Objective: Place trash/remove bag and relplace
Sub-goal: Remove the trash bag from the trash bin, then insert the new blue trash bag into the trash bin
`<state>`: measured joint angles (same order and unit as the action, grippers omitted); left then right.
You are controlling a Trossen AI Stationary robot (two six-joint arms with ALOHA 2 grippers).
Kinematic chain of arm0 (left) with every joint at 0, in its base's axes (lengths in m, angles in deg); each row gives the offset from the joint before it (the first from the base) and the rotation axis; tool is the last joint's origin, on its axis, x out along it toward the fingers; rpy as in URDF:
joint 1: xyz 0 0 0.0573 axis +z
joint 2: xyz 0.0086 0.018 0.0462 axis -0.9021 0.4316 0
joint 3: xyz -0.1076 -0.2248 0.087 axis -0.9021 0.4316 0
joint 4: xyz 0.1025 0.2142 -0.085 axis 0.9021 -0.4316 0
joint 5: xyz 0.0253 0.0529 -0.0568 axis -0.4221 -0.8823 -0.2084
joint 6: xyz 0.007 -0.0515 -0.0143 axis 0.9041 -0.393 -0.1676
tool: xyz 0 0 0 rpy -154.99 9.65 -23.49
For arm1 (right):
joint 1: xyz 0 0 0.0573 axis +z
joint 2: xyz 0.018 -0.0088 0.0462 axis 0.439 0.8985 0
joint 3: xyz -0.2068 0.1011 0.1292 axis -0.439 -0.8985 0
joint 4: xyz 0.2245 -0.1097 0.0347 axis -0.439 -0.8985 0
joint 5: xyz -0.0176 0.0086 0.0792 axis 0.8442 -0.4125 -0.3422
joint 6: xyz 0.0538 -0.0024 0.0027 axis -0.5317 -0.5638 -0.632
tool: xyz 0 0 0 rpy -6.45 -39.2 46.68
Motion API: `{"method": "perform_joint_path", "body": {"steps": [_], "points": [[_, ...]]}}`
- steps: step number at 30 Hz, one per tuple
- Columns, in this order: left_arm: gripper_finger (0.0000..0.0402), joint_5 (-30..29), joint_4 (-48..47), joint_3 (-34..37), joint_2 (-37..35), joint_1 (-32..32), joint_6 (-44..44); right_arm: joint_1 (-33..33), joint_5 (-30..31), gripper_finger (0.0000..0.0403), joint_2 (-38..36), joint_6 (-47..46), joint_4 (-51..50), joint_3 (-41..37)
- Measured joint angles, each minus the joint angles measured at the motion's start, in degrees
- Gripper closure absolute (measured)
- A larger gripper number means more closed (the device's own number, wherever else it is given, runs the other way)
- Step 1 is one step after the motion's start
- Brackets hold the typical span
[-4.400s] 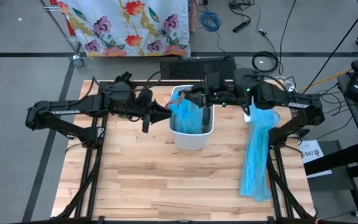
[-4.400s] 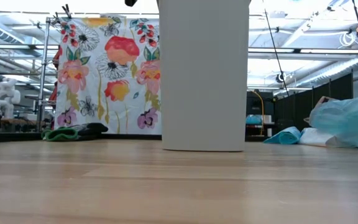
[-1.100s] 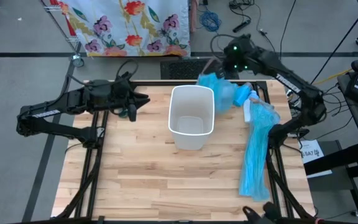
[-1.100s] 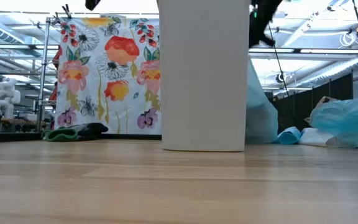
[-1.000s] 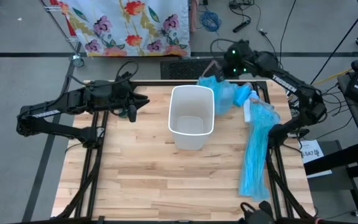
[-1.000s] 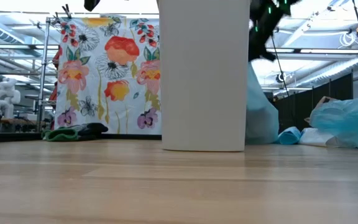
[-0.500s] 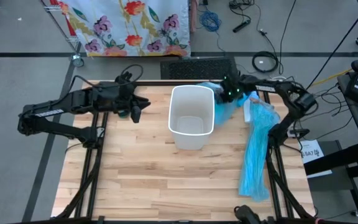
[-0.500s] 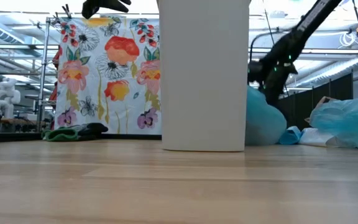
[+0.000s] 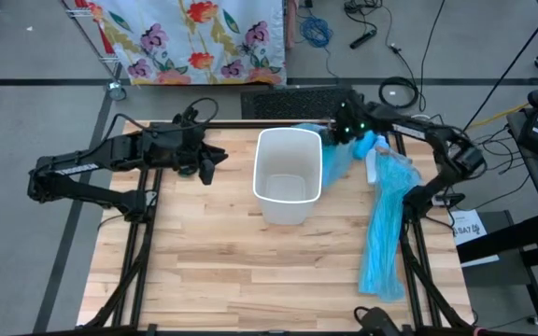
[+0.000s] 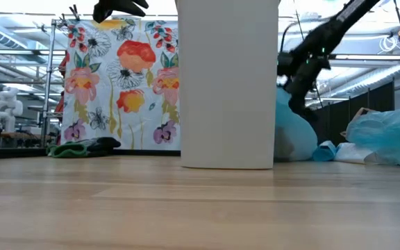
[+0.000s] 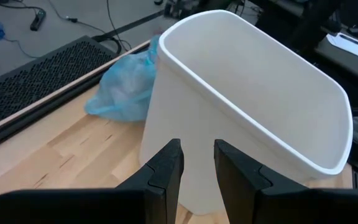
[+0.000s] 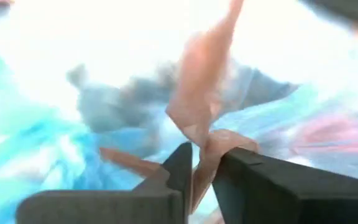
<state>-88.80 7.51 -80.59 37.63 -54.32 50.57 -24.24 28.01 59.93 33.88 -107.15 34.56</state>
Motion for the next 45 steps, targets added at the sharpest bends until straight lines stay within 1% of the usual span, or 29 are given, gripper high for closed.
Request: {"method": "perform_joint_path", "body": {"steps": [4,10,14,17,22,31,34,39,43,45], "points": [[0.0304,0.0,0.0,0.0,0.0,0.02,0.24,0.0,0.7,0.033,-3.9,0.14,-3.81,4.03],[0.0304,0.0,0.0,0.0,0.0,0.0,0.49,0.01,4.37,0.0277,-7.38,0.75,-15.96,10.28],[0.0304,0.02,0.0,0.0,0.0,0.02,1.93,0.0,7.71,0.0253,-9.73,1.64,-24.42,14.01],[0.0304,0.04,0.01,0.0,0.0,0.01,2.11,0.0,7.79,0.0241,-11.77,1.64,-28.9,15.78],[0.0304,0.26,0.0,0.0,0.0,0.0,3.47,0.31,7.53,0.0232,-16.52,0.33,-30.95,16.81],[0.0304,0.4,0.02,0.0,0.0,0.0,3.56,0.46,5.66,0.0231,-23.59,-1.82,-32.08,16.81],[0.0304,0.75,0.0,0.0,0.0,0.02,3.54,1.08,5.66,0.0231,-25.03,-2.66,-35.15,16.81],[0.0304,1.15,0.0,0.0,0.0,0.0,3.54,2.66,5.95,0.0231,-27.46,-5.09,-43.39,16.81],[0.0304,1.16,-0.02,0.02,0.0,0.0,3.56,6.16,7.1,0.0231,-29.27,-9.78,-47.83,16.81],[0.0304,1.13,-0.02,0.02,0.0,0.02,3.56,8.76,8.69,0.0231,-30.06,-12.58,-49.57,16.68]]}}
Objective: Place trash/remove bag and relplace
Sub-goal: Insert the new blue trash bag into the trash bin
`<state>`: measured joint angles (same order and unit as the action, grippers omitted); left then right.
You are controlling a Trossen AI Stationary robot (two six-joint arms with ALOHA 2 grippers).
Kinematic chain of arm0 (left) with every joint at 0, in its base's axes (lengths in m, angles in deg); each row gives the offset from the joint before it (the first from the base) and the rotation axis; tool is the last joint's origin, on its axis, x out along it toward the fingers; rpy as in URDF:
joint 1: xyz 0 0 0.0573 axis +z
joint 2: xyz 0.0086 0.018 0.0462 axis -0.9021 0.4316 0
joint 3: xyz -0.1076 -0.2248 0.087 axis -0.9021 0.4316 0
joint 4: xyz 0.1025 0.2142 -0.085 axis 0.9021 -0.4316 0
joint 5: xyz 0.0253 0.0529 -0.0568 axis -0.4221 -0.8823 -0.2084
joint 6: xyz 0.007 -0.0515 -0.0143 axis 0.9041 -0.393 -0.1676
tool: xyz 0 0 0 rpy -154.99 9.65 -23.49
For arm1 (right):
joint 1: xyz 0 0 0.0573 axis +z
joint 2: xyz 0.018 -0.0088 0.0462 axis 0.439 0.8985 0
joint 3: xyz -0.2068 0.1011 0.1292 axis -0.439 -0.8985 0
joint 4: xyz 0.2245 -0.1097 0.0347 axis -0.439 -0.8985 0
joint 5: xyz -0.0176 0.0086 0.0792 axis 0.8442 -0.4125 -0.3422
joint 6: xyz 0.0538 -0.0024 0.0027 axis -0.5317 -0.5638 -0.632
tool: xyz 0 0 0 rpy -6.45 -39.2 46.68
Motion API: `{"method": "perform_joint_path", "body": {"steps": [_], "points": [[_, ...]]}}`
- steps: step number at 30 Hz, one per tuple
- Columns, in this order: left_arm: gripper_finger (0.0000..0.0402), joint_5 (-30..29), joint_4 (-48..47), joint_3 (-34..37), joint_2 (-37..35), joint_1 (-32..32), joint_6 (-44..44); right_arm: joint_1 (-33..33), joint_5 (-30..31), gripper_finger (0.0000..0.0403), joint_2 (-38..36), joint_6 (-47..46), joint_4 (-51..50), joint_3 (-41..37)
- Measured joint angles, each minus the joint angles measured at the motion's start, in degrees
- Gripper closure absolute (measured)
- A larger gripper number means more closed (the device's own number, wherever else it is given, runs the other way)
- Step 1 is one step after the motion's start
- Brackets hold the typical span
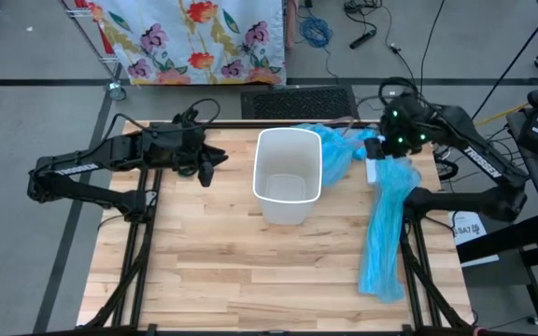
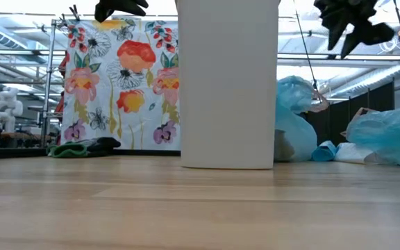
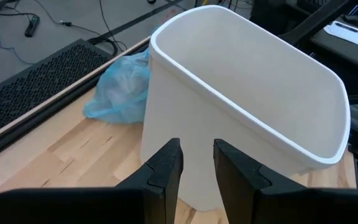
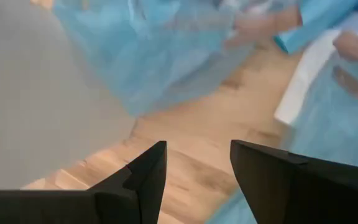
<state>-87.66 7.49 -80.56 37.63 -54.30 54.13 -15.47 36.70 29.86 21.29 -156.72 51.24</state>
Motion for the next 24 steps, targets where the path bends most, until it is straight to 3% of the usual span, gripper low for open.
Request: {"method": "perform_joint_path", "body": {"steps": [9,13,18,24], "points": [[0.0304,0.01,-3.13,0.0,0.0,-0.01,1.15,11.09,6.34,0.0231,-4.51,-12.82,-1.43,-10.13],[0.0304,0.02,-4.21,0.02,0.0,0.0,1.33,11.65,9.47,0.0231,-7.22,-20.07,-1.39,-17.3],[0.0304,0.0,-4.31,0.02,0.0,0.0,2.27,11.65,8.46,0.0226,-8.61,-23.54,-1.35,-25.23],[0.0304,0.0,-4.28,0.02,0.0,0.0,3.06,11.65,8.17,0.0194,-8.62,-24.78,-0.02,-28.02]]}}
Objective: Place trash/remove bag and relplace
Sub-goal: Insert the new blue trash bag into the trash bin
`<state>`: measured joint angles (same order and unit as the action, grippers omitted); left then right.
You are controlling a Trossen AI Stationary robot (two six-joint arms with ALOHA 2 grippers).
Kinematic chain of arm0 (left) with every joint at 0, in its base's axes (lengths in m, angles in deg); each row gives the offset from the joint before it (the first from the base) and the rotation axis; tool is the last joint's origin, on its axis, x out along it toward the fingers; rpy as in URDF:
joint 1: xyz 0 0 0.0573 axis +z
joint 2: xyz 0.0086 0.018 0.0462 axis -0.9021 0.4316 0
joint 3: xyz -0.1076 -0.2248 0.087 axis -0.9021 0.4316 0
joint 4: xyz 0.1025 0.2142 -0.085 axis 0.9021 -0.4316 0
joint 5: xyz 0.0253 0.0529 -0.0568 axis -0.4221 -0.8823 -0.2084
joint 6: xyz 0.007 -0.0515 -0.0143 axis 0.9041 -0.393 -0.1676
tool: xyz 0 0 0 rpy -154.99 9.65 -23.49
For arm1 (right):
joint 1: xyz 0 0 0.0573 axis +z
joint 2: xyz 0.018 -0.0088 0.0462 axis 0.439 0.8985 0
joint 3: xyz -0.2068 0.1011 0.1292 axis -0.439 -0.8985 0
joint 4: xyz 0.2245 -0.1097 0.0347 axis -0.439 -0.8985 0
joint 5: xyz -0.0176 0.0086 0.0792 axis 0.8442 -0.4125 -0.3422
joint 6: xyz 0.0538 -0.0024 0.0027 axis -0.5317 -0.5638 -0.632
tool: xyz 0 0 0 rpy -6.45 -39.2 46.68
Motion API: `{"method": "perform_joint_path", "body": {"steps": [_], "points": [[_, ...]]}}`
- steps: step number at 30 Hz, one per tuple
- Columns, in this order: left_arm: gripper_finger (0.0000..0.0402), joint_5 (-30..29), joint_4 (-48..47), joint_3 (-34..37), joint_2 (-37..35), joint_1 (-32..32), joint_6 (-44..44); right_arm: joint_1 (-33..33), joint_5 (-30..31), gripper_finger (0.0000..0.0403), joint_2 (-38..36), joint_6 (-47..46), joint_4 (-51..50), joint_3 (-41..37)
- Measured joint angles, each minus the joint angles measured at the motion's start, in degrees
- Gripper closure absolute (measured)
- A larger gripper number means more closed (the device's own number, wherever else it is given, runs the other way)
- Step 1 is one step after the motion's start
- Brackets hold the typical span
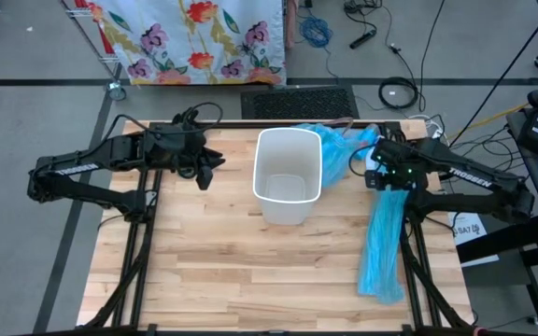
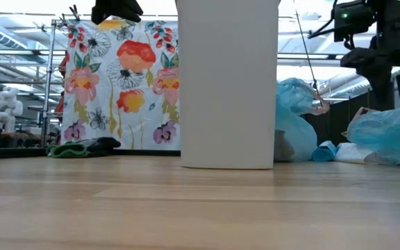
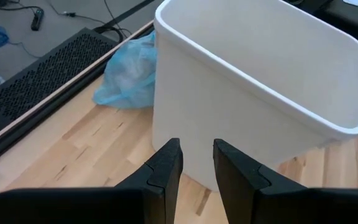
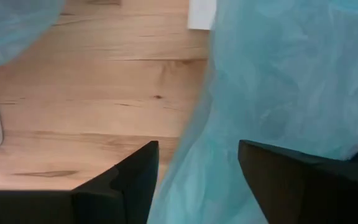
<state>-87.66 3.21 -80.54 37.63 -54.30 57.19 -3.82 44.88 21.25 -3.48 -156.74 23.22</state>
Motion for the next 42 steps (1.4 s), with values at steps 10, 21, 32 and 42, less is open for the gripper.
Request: {"method": "perform_joint_path", "body": {"steps": [10,21,32,42], "points": [[0.0304,1.31,-0.02,0.0,0.0,-0.02,1.01,-0.68,2.89,0.0109,0.03,-0.01,-0.8,0.0],[0.0304,1.31,-0.22,0.0,0.0,-0.02,0.96,-2.01,14.44,0.0081,2.84,4.84,-1.29,0.28],[0.0304,1.46,-0.37,0.0,0.0,-0.19,0.81,-5.49,13.04,0.0084,13.46,3.25,-0.68,0.15],[0.0304,1.71,-0.37,0.0,0.02,-2.41,-0.63,-9.16,11.22,0.0209,18.33,4.81,-3.52,-0.78]]}}
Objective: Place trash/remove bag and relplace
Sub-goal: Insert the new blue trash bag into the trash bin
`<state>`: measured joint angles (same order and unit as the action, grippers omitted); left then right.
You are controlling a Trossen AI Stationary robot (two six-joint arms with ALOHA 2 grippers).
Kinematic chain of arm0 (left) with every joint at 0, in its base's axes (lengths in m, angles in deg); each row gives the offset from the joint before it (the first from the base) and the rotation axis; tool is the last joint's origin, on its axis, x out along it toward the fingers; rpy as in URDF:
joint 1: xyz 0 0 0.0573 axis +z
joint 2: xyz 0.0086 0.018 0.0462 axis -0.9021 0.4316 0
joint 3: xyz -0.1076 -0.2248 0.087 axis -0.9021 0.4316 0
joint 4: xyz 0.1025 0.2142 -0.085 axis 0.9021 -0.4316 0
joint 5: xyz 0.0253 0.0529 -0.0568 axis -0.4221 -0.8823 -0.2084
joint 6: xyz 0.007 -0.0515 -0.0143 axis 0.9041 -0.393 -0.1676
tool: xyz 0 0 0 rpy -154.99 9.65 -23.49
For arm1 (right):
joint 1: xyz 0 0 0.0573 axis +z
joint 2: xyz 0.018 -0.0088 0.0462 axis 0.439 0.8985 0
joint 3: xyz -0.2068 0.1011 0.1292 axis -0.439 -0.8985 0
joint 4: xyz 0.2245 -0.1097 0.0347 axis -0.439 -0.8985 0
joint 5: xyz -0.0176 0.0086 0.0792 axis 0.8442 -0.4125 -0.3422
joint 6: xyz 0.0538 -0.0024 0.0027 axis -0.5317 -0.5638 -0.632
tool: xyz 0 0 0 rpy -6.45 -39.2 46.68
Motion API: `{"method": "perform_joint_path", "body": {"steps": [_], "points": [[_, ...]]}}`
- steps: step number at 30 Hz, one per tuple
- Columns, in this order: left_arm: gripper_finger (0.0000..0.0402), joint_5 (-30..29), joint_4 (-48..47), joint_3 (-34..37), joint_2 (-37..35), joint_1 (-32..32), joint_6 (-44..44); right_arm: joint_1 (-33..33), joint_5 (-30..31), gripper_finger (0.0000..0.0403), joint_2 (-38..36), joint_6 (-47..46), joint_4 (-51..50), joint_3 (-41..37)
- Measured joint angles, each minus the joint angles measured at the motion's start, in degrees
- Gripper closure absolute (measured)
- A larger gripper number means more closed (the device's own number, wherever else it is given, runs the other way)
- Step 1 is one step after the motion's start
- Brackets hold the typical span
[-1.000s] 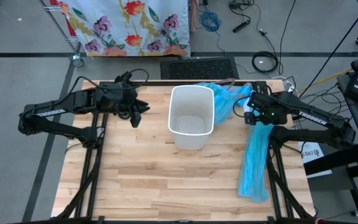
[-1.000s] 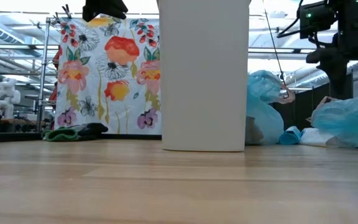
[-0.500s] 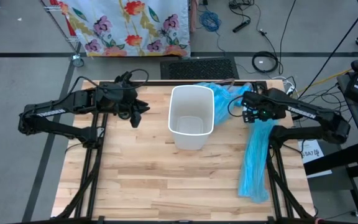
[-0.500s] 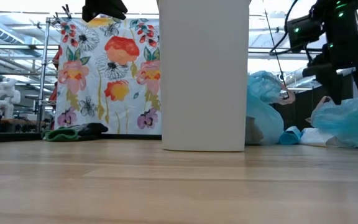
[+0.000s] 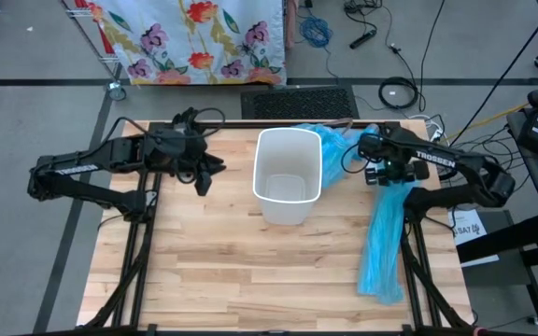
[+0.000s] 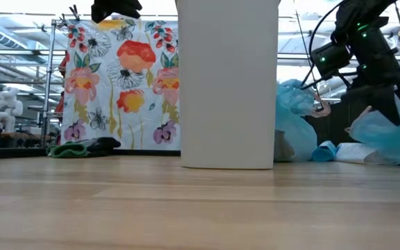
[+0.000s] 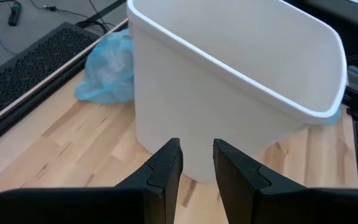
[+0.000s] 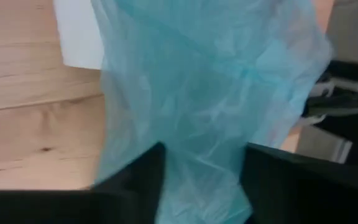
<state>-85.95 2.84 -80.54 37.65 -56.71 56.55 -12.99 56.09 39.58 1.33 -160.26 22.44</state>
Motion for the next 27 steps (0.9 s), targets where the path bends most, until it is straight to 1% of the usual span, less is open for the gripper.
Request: {"method": "perform_joint_path", "body": {"steps": [4,5,6,9,12,15,18,22,27], "points": [[0.0304,0.02,0.0,0.0,0.0,-0.79,0.0,1.49,1.98,0.0343,-2.15,1.06,-0.27,-0.08],[0.0304,0.01,0.01,0.0,0.0,-0.95,0.0,1.93,2.02,0.0371,-3.1,1.18,-0.05,-0.08],[0.0304,0.01,-0.01,0.0,0.0,-1.08,0.0,2.38,2.05,0.0387,-4.2,1.18,0.22,-0.08],[0.0304,-0.01,0.02,0.0,0.0,-1.08,0.02,3.61,2.04,0.0394,-7.7,-0.02,-0.31,0.86],[0.0304,-0.01,0.0,0.0,0.0,-1.08,0.09,5.27,2.16,0.0401,-11.53,-0.65,-0.66,4.14],[0.0304,-0.09,0.0,0.0,0.0,-1.04,0.09,7.52,4.72,0.0402,-14.62,-1.85,0.17,9.65],[0.0304,-0.25,0.02,0.0,0.0,-1.04,0.09,10.51,7.32,0.0403,-16.42,-1.83,2.84,17.1],[0.0304,-0.33,0.21,0.0,0.0,-1.04,0.07,14.52,10.7,0.0403,-16.6,0.74,9.38,26.41],[0.0304,-0.43,0.75,0.0,0.12,-1.04,-0.02,19.17,11.33,0.0403,-15.02,11.34,26.25,35.52]]}}
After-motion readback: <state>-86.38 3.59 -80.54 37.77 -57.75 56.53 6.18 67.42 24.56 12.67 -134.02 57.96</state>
